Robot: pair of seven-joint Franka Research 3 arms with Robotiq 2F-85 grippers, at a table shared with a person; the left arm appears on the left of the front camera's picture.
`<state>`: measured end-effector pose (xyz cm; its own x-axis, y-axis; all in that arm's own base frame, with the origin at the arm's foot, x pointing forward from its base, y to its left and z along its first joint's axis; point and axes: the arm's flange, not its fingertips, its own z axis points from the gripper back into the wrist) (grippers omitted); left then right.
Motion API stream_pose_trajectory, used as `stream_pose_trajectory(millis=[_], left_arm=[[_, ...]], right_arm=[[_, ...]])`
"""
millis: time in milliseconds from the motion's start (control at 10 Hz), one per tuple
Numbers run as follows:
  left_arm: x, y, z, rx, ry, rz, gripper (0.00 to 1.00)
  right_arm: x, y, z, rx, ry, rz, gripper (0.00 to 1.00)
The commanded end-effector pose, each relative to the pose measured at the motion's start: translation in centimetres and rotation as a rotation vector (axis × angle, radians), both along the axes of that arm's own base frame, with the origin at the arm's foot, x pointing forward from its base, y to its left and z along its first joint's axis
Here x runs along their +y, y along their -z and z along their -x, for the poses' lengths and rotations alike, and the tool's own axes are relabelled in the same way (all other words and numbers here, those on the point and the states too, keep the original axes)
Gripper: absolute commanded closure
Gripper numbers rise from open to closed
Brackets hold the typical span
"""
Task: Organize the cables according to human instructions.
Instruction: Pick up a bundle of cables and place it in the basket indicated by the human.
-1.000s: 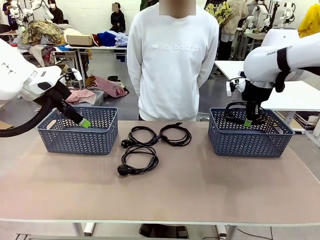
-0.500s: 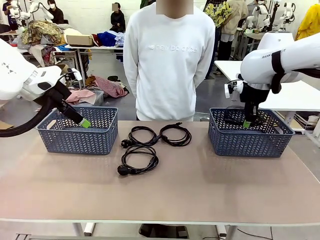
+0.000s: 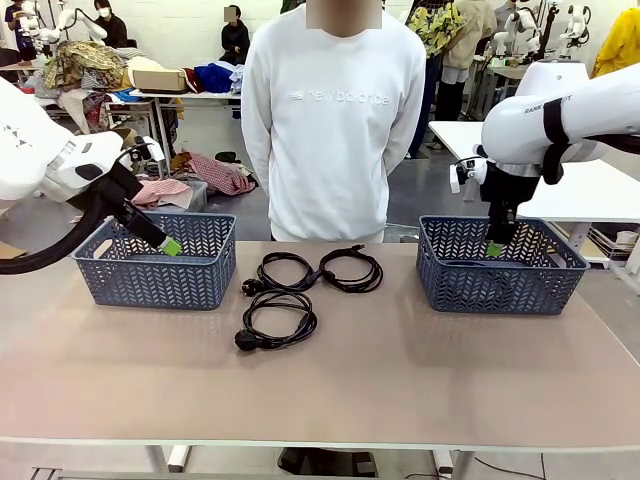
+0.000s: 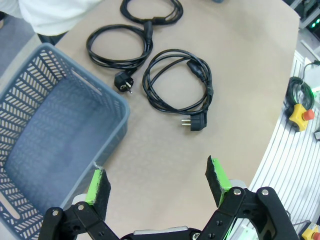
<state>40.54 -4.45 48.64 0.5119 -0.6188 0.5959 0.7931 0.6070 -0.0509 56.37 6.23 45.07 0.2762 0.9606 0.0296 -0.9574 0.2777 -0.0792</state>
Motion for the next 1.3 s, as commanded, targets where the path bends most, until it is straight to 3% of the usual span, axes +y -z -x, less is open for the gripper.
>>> stream_pose_trajectory(millis=[0, 100, 200, 300, 600, 700, 1200], left_arm=[[0.25, 0.13, -0.13, -0.006, 0.022, 0.02, 0.0], [0.25, 0.13, -0.13, -0.006, 0.022, 0.02, 0.0], [0.25, 0.13, -0.13, -0.006, 0.022, 0.02, 0.0], [0.25, 0.13, -0.13, -0.006, 0.022, 0.02, 0.0], [0.25, 0.13, -0.13, -0.006, 0.022, 0.02, 0.0], [0.25, 0.13, -0.13, -0.006, 0.022, 0.02, 0.0], [0.25, 0.13, -0.13, -0.006, 0.022, 0.02, 0.0]], right_arm=[[0.05, -0.39, -0.32, 0.02, 0.032, -0.002, 0.25], [0.04, -0.4, -0.25, 0.024, 0.034, 0.0, 0.0], [0.07, -0.46, -0.18, 0.027, 0.035, 0.003, 0.05], [0.07, -0.51, -0.13, 0.029, 0.037, 0.005, 0.0], [-0.14, -0.72, 0.2, 0.012, 0.095, -0.002, 0.0], [-0.04, 0.16, 0.32, 0.028, 0.02, 0.002, 0.0], [-0.04, 0.16, 0.32, 0.028, 0.02, 0.002, 0.0]])
